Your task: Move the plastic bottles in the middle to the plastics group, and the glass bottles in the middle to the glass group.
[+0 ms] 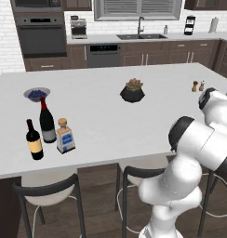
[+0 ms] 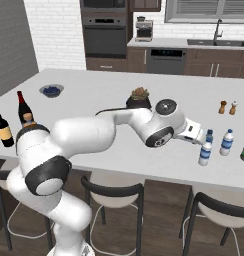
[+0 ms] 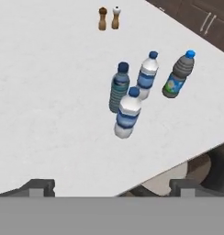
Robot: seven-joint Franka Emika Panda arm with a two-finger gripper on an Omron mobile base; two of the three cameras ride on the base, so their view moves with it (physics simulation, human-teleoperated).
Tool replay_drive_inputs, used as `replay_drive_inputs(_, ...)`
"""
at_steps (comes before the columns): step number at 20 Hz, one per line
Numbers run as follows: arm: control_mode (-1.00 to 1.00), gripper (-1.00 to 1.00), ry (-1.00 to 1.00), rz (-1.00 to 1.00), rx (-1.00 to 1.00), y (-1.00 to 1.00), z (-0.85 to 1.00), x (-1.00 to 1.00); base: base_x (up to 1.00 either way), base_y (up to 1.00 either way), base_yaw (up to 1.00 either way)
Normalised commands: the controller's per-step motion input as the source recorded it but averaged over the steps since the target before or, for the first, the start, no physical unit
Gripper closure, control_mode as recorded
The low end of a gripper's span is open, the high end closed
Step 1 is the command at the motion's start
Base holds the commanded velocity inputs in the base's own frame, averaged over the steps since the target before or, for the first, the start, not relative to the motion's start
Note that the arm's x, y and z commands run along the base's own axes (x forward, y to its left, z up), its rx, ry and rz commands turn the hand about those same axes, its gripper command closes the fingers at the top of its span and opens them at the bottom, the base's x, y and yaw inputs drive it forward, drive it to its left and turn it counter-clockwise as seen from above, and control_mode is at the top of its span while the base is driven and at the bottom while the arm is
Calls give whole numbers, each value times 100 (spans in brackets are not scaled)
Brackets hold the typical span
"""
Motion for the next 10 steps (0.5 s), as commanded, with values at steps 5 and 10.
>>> replay_drive_inputs(5, -100, -100, 0, 23, -3, 62, 0, -51, 0, 0, 0)
replay_drive_inputs(10, -100, -100, 0, 27, 0, 48, 0, -49, 0, 0, 0)
